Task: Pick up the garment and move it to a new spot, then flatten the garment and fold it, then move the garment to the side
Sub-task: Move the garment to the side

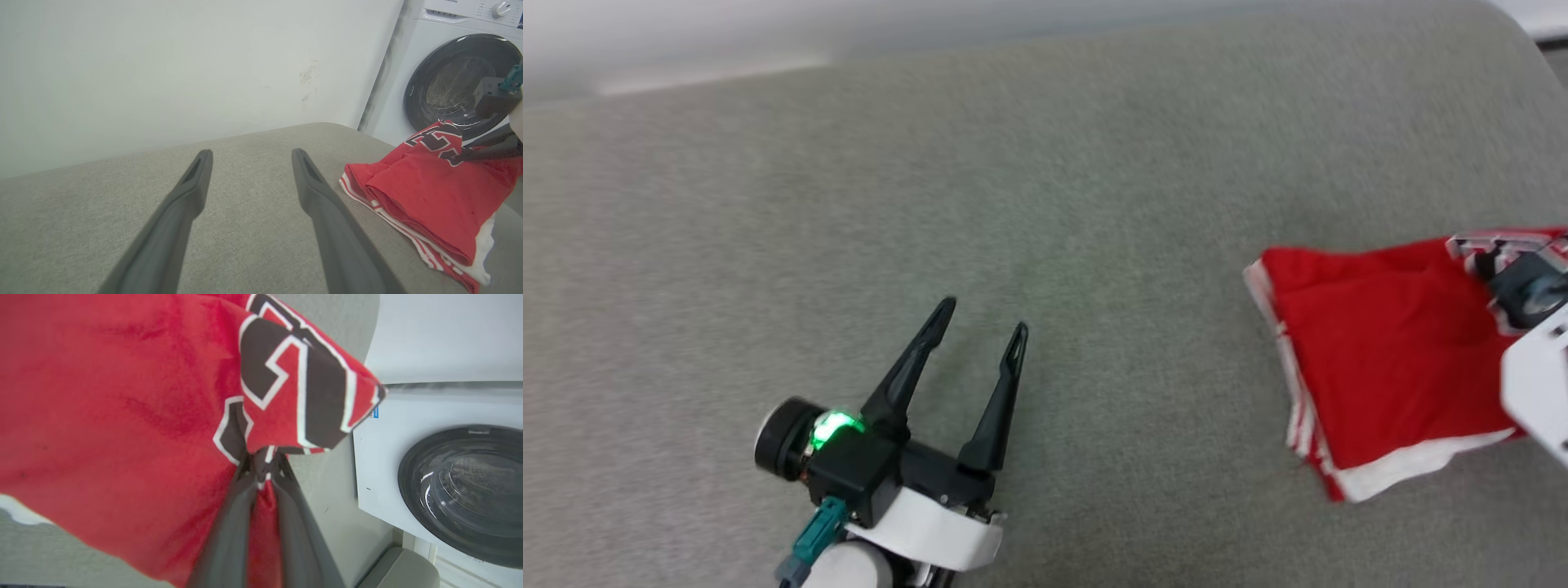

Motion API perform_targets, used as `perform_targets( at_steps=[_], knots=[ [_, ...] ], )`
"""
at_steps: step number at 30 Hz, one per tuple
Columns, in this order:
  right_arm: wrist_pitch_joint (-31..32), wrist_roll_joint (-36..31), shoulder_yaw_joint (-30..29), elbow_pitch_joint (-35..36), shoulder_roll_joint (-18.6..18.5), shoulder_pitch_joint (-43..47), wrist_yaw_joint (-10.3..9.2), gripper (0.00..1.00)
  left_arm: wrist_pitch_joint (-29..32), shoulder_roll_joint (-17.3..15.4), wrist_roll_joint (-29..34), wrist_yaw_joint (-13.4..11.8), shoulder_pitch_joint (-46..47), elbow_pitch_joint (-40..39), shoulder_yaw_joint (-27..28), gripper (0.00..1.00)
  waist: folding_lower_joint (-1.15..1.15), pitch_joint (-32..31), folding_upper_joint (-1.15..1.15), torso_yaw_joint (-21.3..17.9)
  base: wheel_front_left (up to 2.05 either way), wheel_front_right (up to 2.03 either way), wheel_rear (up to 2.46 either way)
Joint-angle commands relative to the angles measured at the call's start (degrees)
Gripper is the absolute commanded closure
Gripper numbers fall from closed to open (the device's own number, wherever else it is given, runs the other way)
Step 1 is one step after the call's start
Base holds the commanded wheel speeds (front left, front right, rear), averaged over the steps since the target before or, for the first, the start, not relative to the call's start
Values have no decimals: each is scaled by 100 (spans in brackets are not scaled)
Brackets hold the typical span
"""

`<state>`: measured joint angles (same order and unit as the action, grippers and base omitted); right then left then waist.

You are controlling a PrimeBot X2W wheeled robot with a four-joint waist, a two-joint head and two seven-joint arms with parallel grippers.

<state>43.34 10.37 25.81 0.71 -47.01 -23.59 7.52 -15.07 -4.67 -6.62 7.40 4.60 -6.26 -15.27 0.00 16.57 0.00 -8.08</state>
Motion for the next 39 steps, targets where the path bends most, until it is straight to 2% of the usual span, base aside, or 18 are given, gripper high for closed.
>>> perform_targets(
  at_steps=[1,5,12,19,27,28,29,30,39],
  knots=[
    [-148,-12,-108,-133,-93,-199,-5,100,-13,-64,34,9,198,-58,-57,0,0,508,0,-438,0,0,0],
    [-566,-156,-424,-639,-342,-467,-8,100,-13,-225,126,9,565,-179,-348,0,0,937,0,-626,0,0,0],
    [-1264,-492,-797,-1709,-457,-822,-8,100,-13,-500,211,10,1086,-382,-790,0,0,1481,0,-768,0,0,0],
    [-1892,-728,-1223,-2675,-230,-1204,-8,100,-13,-702,261,10,1385,-549,-990,0,0,1883,0,-763,0,0,0],
    [-2444,-1044,-1670,-3438,103,-1519,-8,100,-13,-798,272,10,1443,-600,-972,0,0,2080,0,-667,0,0,0],
    [-2492,-1088,-1757,-3500,154,-1563,-8,95,-13,-790,265,10,1432,-597,-965,0,0,2076,0,-656,0,0,0],
    [-2529,-1156,-1808,-3548,201,-1574,-8,34,-13,-780,256,10,1416,-588,-958,0,0,2057,0,-643,0,0,0],
    [-2565,-1191,-1872,-3588,265,-1569,-8,0,-13,-765,243,10,1389,-574,-941,0,0,2024,0,-633,0,0,0],
    [-2773,-1267,-2240,-3301,641,-1440,-7,0,-13,-525,47,-29,1139,-428,-588,0,0,1239,0,-450,0,0,0]
  ],
)
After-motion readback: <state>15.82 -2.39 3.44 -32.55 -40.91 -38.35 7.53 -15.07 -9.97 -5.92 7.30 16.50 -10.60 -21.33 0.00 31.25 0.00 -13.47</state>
